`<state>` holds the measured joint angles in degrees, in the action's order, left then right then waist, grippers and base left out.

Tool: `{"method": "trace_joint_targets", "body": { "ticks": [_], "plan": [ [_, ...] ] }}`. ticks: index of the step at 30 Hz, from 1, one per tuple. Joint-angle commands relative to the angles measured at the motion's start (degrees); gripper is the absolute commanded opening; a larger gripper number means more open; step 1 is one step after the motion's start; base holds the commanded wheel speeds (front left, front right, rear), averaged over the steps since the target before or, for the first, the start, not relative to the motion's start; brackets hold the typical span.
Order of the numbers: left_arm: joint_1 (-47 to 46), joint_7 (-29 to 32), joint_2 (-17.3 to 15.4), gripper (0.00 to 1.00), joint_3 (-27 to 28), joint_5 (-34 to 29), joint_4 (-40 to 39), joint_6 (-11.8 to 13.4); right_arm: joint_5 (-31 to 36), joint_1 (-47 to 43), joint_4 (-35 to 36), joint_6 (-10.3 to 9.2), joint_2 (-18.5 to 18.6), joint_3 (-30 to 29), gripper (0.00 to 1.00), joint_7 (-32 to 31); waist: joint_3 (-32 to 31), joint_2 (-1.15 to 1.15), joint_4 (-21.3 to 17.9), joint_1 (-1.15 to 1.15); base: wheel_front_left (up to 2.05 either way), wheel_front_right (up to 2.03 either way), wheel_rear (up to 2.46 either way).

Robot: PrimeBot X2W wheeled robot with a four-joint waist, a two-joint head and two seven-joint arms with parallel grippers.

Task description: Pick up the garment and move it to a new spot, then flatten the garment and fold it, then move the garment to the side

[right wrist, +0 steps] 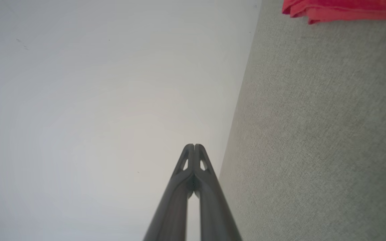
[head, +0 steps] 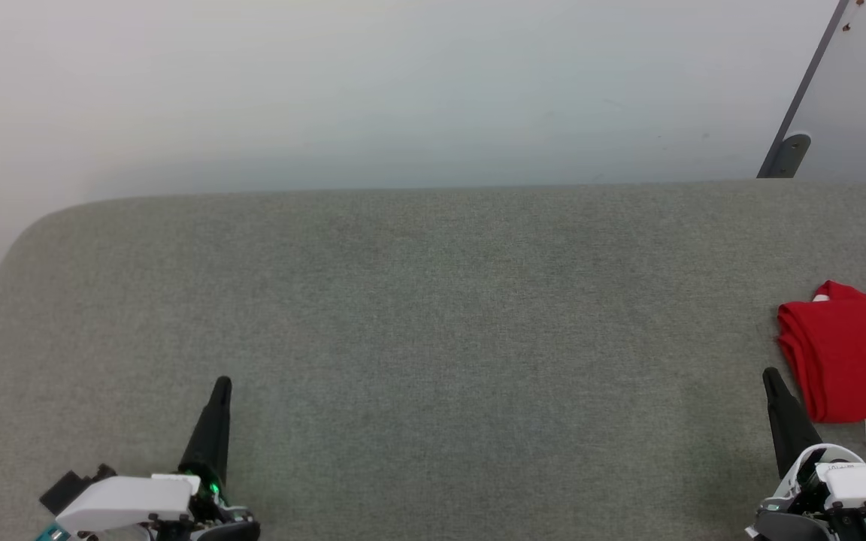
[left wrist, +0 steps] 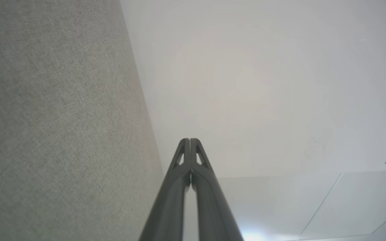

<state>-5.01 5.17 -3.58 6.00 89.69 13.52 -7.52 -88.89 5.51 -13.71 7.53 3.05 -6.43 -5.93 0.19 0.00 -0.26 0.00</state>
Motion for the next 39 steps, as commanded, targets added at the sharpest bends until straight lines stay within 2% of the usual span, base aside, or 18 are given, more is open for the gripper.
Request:
{"method": "trace_joint_targets", "body": {
  "ticks": [1,9,39],
  "plan": [
    [-0.95,0.28,0.09,0.00,0.00,0.91,0.06,0.06,-1.09,0.88,-0.04,-0.07,-0.15,-0.05,0.00,-0.21,0.00,0.00,0.03,0.00,0.00,0.00,0.00],
    [-1.58,1.16,0.39,0.00,-0.06,3.42,0.73,0.06,-3.84,1.18,-0.42,-0.08,-0.29,-0.13,0.00,-0.73,-0.01,0.00,0.26,0.00,0.00,0.00,0.00],
    [-1.59,1.26,0.53,0.00,0.19,2.96,0.70,0.06,-3.64,0.79,-0.39,-0.08,-0.27,-0.10,0.00,-0.72,-0.01,0.00,0.26,0.00,0.00,0.00,0.00]
  ]
}}
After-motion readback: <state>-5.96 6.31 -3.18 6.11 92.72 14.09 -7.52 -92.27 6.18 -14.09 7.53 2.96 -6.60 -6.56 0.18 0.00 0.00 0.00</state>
